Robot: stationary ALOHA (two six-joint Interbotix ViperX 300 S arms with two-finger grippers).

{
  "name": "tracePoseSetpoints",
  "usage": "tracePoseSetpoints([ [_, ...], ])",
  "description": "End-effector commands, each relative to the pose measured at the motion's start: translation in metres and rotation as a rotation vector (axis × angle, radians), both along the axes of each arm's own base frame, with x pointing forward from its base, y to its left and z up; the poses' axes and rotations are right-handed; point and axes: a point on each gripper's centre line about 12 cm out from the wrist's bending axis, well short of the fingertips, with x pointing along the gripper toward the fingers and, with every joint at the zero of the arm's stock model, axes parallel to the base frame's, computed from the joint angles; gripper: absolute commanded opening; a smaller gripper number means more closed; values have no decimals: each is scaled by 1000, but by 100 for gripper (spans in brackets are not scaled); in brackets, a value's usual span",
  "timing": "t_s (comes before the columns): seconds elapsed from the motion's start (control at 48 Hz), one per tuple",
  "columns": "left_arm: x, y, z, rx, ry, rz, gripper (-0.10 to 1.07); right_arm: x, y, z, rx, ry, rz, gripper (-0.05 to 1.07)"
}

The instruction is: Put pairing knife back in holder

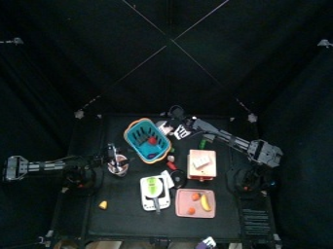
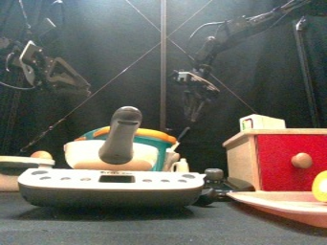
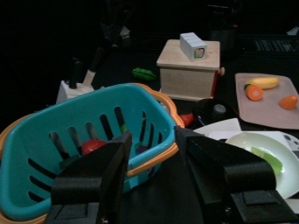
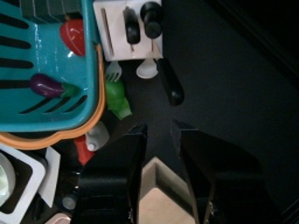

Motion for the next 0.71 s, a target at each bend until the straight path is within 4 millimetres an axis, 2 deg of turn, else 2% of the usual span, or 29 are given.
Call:
tracePoseSetpoints([
  [0.0, 3, 1, 7, 9, -17, -1, 82, -3, 2, 11, -16, -45, 2, 68],
  [0.104, 2, 1, 7, 9, -18, 1, 82, -2, -1, 1, -19, -35, 1, 64],
  [0.396, 2, 1, 6, 8, -15, 2, 82, -3, -16, -4, -38, -60, -21, 49],
  [0.521, 2, 1, 5, 8, -14, 1, 82, -6, -24, -8, -36, -49, -33, 48],
  [0.688, 2, 1, 6, 9, -17, 2, 82, -2, -27, -4, -58, -72, -25, 48],
])
